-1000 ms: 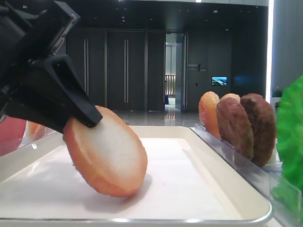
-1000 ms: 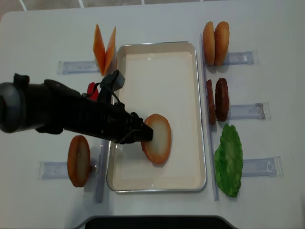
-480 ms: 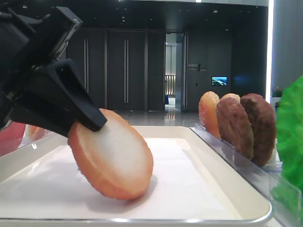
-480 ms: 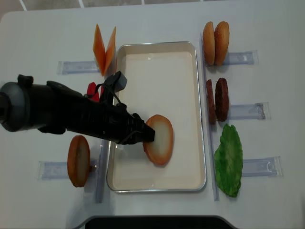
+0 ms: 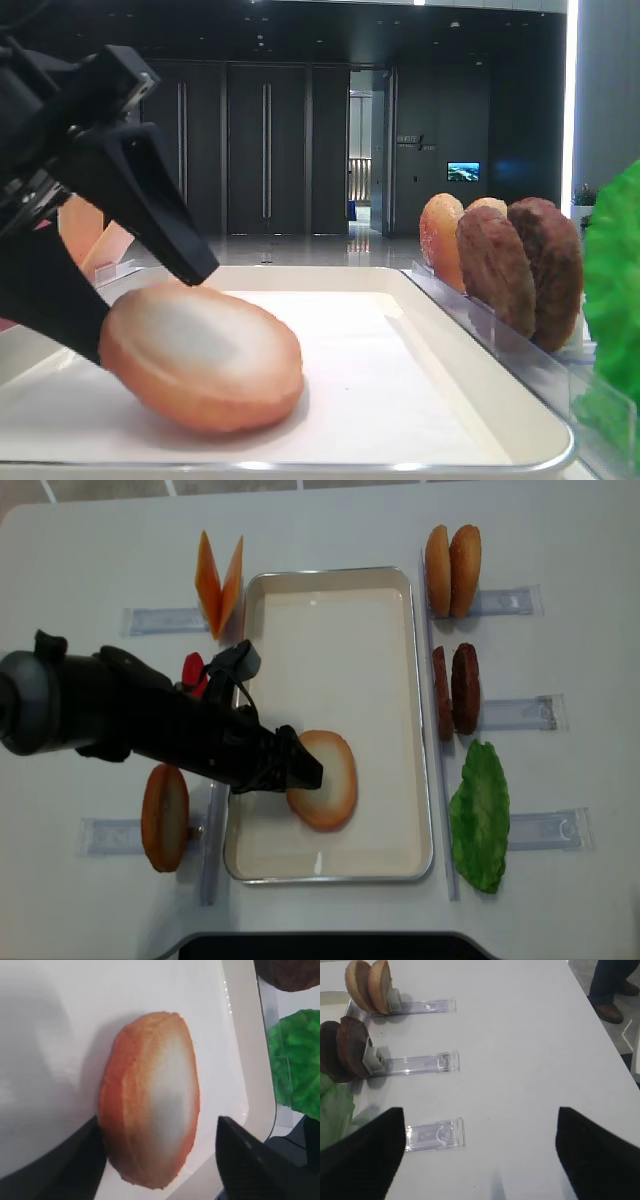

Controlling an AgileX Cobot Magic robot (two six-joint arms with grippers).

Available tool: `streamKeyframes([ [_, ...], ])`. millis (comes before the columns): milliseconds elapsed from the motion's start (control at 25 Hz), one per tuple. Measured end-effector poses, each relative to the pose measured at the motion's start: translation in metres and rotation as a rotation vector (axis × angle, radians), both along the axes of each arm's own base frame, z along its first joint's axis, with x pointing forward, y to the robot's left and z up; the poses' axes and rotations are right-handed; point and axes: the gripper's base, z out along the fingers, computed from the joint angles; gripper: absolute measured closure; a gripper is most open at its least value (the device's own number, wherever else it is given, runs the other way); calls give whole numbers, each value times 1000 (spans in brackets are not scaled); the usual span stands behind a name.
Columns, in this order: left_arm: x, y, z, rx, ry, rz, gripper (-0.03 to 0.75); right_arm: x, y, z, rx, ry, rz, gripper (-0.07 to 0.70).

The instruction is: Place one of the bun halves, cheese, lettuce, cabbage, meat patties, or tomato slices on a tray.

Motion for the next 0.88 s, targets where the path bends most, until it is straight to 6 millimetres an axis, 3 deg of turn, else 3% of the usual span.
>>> streamKeyframes([
  [320,6,11,30,60,-12,35,110,0,0,0,0,0,0,51],
  [600,15,11,88,85,-128,-39,109,0,0,0,0,0,0,51],
  [720,18,29,108,174,-134,-25,109,0,0,0,0,0,0,51],
  [880,15,72,121,376,-98,28,113,0,0,0,0,0,0,51],
])
